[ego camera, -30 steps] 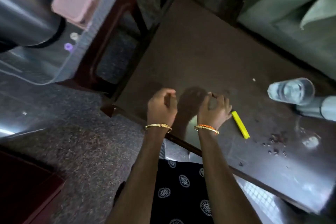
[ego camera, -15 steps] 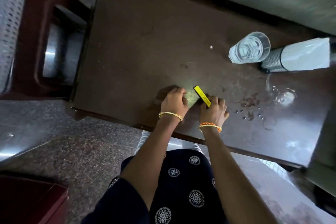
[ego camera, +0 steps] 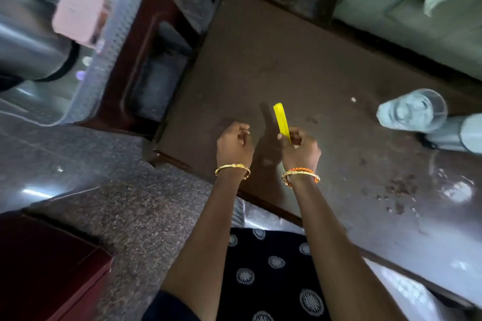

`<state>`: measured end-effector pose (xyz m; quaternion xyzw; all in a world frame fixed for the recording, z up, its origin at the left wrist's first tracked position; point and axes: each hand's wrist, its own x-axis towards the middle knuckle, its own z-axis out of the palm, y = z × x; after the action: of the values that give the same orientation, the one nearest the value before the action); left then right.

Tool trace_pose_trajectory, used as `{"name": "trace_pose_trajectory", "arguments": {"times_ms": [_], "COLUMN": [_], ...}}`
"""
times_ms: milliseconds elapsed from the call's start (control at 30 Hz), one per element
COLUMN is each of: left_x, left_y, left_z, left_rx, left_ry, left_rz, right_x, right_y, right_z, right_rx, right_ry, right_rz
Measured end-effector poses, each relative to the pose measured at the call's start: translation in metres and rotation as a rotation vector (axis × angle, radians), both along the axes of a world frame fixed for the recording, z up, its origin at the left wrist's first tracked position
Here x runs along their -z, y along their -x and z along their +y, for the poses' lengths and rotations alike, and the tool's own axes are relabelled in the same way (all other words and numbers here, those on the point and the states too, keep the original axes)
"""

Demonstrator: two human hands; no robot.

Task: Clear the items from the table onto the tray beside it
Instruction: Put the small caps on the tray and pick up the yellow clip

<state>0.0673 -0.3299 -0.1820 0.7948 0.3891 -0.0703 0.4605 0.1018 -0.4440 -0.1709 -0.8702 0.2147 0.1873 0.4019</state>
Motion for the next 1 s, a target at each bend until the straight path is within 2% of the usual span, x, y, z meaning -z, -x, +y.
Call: {"name": "trace_pose_trajectory", "arguments": {"times_ms": [100, 333, 433, 533, 733, 867, 1000], "left_x": [-0.015, -0.063, -0.075, -0.084, -0.079, -0.077, -0.08], "left_y": [-0.003, 0.013, 0.028, 0.038, 0.048, 0.044, 0.04], "left_z": [0.054, 0.169, 0.202, 0.227, 0.248, 0.245, 0.24], "left_rx": [-0.166, -0.454, -0.609, -0.74, -0.84, -0.859, -0.874], "left_ry": [-0.044, -0.112, -0.187, -0.194, -0.148, -0.163, -0.162], "left_rz": [-0.076, -0.255, -0.276, -0.297, -0.29, -0.273, -0.276], "right_x": [-0.013, -0.067, -0.083, -0.093, -0.096, -0.093, -0.09], "right_y": [-0.02, -0.048, -0.051, -0.058, -0.055, -0.045, -0.046], "right_z": [0.063, 0.223, 0.275, 0.316, 0.368, 0.377, 0.378], "right_rx": [-0.123, -0.692, -0.917, -1.164, -1.637, -1.666, -1.649], "right_ry": [-0.137, -0.311, -0.29, -0.209, 0.154, 0.284, 0.298], "right_rz": [-0.016, -0.344, -0.537, -0.626, -0.598, -0.457, -0.388]}}
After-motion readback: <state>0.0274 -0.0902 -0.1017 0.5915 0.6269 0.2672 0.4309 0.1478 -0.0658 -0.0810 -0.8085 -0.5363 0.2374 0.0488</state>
